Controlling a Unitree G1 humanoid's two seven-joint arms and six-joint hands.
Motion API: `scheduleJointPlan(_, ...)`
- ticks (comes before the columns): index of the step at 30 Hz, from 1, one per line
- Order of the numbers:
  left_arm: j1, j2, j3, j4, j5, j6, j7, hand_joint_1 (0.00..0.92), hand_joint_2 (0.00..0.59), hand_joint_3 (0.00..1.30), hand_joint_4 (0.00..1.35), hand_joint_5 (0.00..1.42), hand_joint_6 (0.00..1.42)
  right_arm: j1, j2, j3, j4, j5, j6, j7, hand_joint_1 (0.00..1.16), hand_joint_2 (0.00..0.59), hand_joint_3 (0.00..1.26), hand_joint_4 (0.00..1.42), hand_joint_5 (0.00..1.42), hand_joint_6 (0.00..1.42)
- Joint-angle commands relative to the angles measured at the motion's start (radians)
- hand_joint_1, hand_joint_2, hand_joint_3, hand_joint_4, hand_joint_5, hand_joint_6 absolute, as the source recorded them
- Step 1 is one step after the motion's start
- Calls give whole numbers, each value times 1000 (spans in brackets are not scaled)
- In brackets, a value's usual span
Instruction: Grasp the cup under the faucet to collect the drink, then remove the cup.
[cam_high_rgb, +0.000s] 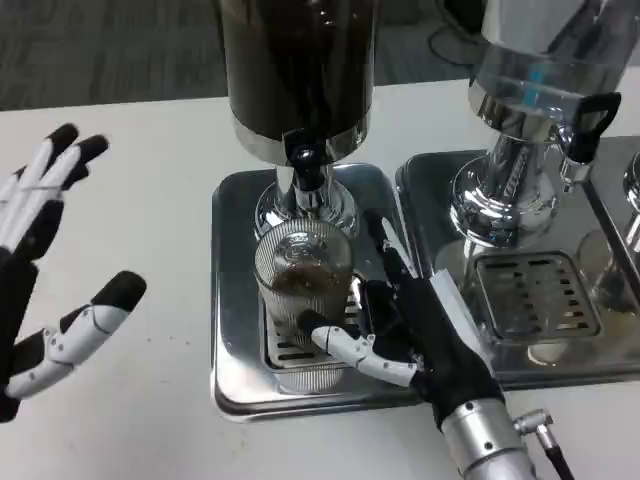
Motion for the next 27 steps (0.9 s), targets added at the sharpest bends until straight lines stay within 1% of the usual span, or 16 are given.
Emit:
scheduleJointPlan(1,55,-26,14,35,22,-2,60,0,209,136,0,192,83,17,7,-6,45,24,-68,-8,752,158,0,0,0,206)
scheduleJointPlan(3,78,-33,13,62,15,0,77,0,209,136,0,192,84,11,7,-1,61,29,-79,5,754,158,0,0,0,207)
scheduleJointPlan(6,100,-38,10,96,6,2,91,0,210,137,2,193,85,9,13,-2,87,33,-137,-11,753,158,0,0,0,209)
scheduleJointPlan(7,105,-39,7,117,6,0,97,0,210,143,11,200,93,3,14,-4,96,28,-146,-18,752,159,0,0,0,209)
scheduleJointPlan(10,101,-33,-7,183,14,-5,111,0,212,154,18,215,99,-18,18,-6,120,30,-151,-9,752,161,0,0,0,210)
scheduleJointPlan(12,93,-26,-19,233,20,-8,122,0,211,155,21,216,99,-19,20,-3,120,6,-154,-33,751,162,0,0,0,211)
scheduleJointPlan(18,65,-7,-68,349,45,-12,146,0,208,158,36,228,102,-47,30,-11,153,1,-167,-54,751,165,0,0,0,170)
scheduleJointPlan(21,56,-3,-84,370,49,-13,152,0,208,167,47,231,103,-59,32,-3,169,3,-173,-43,751,165,0,0,0,152)
scheduleJointPlan(23,54,1,-93,375,47,-12,157,0,208,176,57,234,104,-62,35,1,176,-5,-171,-50,755,164,0,0,0,151)
scheduleJointPlan(27,50,9,-104,384,39,-11,157,0,209,186,69,237,105,-85,46,-2,214,-1,-192,-54,761,162,0,0,0,148)
